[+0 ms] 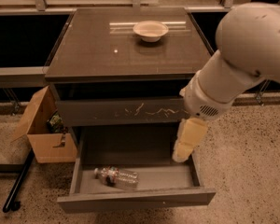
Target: Pick water bottle from middle drawer and place on counter
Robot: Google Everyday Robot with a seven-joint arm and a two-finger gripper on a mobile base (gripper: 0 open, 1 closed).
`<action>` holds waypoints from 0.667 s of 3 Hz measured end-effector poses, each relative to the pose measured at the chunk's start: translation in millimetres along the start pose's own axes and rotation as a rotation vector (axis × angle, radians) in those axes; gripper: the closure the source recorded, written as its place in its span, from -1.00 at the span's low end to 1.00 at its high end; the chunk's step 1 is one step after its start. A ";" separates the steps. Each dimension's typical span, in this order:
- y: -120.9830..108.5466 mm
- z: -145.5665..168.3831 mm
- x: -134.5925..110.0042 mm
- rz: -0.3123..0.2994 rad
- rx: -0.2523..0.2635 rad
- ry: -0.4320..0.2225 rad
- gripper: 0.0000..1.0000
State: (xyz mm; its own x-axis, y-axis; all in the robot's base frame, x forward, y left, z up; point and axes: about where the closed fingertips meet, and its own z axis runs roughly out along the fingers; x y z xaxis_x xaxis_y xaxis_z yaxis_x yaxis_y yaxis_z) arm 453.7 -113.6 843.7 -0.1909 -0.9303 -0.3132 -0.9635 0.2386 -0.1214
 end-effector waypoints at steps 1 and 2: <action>22.3 58.9 -9.4 0.064 -0.087 -0.079 -1.00; 22.3 58.4 -9.4 0.063 -0.086 -0.077 -1.00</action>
Offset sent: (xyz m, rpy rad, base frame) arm -0.0077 0.0245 -0.0474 0.0858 0.0715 -0.0207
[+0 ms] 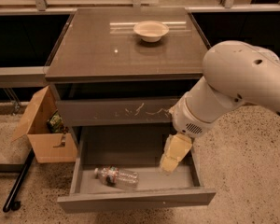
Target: Pick water bottle from middle drawer and place on counter
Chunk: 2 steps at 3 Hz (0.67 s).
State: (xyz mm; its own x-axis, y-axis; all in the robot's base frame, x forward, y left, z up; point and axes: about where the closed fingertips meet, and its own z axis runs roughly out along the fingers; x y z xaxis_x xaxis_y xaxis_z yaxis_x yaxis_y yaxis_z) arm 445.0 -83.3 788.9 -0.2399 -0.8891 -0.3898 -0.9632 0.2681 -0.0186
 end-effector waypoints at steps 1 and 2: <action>2.7 41.3 5.4 -0.006 -0.015 0.021 -1.00; 7.5 109.3 11.1 -0.037 -0.054 0.015 -1.00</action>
Offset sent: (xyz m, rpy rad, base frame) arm 0.0111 0.0601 -0.1910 0.0202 0.0601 0.1053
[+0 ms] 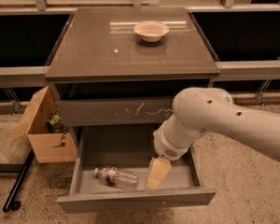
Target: Pick water bottle from middle drawer and place on counter
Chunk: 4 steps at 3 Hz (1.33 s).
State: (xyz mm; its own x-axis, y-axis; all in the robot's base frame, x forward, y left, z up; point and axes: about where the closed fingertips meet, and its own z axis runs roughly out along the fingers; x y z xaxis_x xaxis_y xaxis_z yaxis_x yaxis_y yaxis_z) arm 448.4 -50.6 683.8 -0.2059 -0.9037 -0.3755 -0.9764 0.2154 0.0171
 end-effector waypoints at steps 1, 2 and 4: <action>-2.5 63.4 4.2 0.011 -0.032 -0.033 -1.00; -17.4 132.0 -0.2 0.046 -0.058 -0.106 -1.00; -20.4 138.9 -0.8 0.046 -0.057 -0.092 -1.00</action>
Offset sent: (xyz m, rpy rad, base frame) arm 0.0503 0.0683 -0.1697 0.1871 0.0481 -0.0418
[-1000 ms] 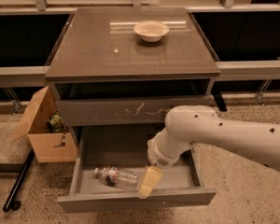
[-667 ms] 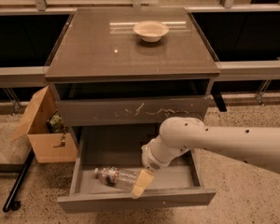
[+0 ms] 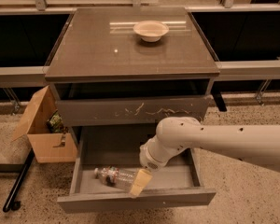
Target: Pick water bottle from middle drawer and place on counter
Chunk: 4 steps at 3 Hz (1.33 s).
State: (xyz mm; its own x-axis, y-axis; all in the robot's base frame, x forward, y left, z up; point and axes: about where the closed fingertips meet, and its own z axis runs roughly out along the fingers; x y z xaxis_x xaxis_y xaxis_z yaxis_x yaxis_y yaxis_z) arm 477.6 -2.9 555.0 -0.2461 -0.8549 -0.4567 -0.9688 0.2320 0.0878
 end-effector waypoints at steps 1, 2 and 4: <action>-25.4 26.1 -4.4 -0.010 0.024 0.007 -1.00; -53.3 60.4 -9.7 -0.019 0.041 0.002 -1.00; -86.6 122.7 -16.2 0.009 0.071 0.017 -1.00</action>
Offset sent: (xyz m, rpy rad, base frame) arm 0.0944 0.0406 -0.0894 -0.0114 -0.0723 -0.0063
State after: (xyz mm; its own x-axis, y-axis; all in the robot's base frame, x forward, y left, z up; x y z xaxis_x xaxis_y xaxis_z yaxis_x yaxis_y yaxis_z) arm 569.3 47.9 446.2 -0.2560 -0.8602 -0.4411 -0.9620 0.2715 0.0288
